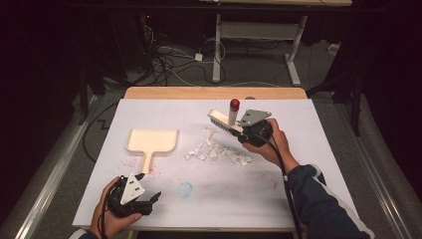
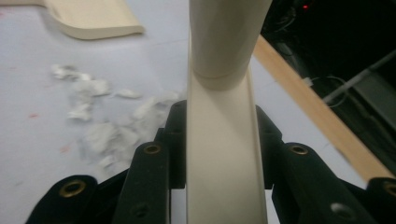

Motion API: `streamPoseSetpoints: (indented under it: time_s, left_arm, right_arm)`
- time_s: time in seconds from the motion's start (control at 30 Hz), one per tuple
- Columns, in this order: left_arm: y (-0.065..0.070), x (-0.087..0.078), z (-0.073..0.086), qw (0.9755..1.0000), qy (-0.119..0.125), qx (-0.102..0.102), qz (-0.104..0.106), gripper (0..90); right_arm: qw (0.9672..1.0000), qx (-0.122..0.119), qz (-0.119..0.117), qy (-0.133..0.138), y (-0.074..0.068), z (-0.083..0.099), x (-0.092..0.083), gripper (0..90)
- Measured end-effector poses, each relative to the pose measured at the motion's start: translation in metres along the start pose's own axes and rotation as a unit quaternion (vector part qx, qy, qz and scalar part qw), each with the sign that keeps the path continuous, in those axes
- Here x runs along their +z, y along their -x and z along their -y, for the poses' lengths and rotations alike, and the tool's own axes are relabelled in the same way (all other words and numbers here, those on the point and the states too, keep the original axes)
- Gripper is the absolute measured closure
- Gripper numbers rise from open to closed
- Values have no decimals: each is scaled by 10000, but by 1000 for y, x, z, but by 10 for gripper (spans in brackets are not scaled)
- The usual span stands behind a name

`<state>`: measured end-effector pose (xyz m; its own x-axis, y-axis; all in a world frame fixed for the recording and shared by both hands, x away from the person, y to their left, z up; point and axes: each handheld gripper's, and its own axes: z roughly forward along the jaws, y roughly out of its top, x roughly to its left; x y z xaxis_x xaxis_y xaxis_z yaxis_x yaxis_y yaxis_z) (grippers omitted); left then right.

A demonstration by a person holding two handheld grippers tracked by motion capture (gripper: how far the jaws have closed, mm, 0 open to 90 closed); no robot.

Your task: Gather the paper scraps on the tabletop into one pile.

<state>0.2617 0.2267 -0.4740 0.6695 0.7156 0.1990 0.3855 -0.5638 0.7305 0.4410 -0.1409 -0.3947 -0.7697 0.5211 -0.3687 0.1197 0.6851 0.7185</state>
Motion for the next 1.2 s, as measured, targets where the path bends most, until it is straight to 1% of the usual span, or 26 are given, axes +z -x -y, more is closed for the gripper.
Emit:
streamPoseSetpoints:
  time_s: [0.03,0.07,0.13,0.3,0.33,0.37,0.4,0.43,0.47,0.5,0.53,0.57,0.6,0.67,0.7,0.73,0.77,0.83,0.9,0.93,0.97,1.0,1.07,1.1,1.17,1.2]
  left_arm:
    - [-1,0,0,10000,25,46,-20,211]
    - [0,1,0,10000,-7,2,7,211]
    - [-1,1,0,10000,-19,4,37,211]
    - [-1,3,1,9999,-52,-35,98,211]
    - [-1,3,2,9999,-56,-37,111,211]
    - [-1,4,2,9999,-54,-43,118,211]
    - [-1,4,3,9999,-46,-63,123,211]
    - [-2,5,3,9999,-55,-74,132,211]
    - [-2,5,4,9999,-76,-60,137,211]
    - [-2,5,4,9998,-78,-78,140,211]
    - [-3,5,4,9998,-103,-75,150,211]
    - [-3,5,5,9998,-104,-89,152,211]
    - [-2,5,5,9998,-107,-89,147,211]
    - [-2,4,5,9998,-132,-72,140,211]
    - [-2,4,5,9998,-132,-72,140,211]
    - [-1,4,5,9998,-136,-59,129,211]
    - [-1,3,6,9998,-141,-55,133,211]
    - [0,3,6,9998,-155,-44,128,211]
    - [1,2,6,9998,-173,-36,132,211]
    - [2,2,6,9998,-164,-59,127,211]
    - [2,2,6,9997,-194,-31,123,211]
    - [3,2,6,9997,-198,-10,128,211]
    - [3,2,5,9997,-207,13,119,211]
    - [4,2,5,9997,-197,15,110,211]
    - [5,2,4,9997,-218,52,121,211]
    - [5,3,3,9996,-233,69,122,211]
  right_arm:
    - [10000,0,0,0,0,0,0,676]
    - [9999,21,84,-54,4,-4,12,676]
    - [9998,43,194,-101,6,-7,26,676]
    - [9988,-52,388,-305,8,-3,64,676]
    - [9986,-104,381,-351,8,-2,70,676]
    - [9986,-104,381,-351,8,-2,70,676]
    - [9984,-120,399,-370,8,0,76,676]
    - [9993,-93,236,-291,6,3,82,676]
    - [9993,-93,236,-291,6,3,82,676]
    - [9995,-166,130,-247,2,2,84,676]
    - [9995,-166,130,-247,2,2,84,676]
    - [9992,-319,-64,-235,-3,3,85,675]
    - [9986,-448,-119,-249,-6,4,84,674]
    - [9984,-474,-280,-156,-10,7,82,673]
    - [9984,-474,-280,-156,-10,7,82,673]
    - [9974,-558,-463,-58,-15,11,76,673]
    - [9966,-592,-574,-11,-17,14,73,672]
    - [9946,-734,-735,17,-22,19,67,668]
    - [9912,-911,-961,32,-26,25,58,665]
    - [9894,-1032,-1017,36,-28,28,54,665]
    - [9871,-1155,-1105,114,-29,29,49,665]
    - [9860,-1144,-1207,147,-30,31,44,665]
    - [9849,-1109,-1317,200,-31,36,34,668]
    - [9846,-1126,-1311,255,-31,38,30,668]
    - [9843,-1115,-1344,267,-30,40,26,669]
    - [9852,-1054,-1315,308,-29,45,20,670]
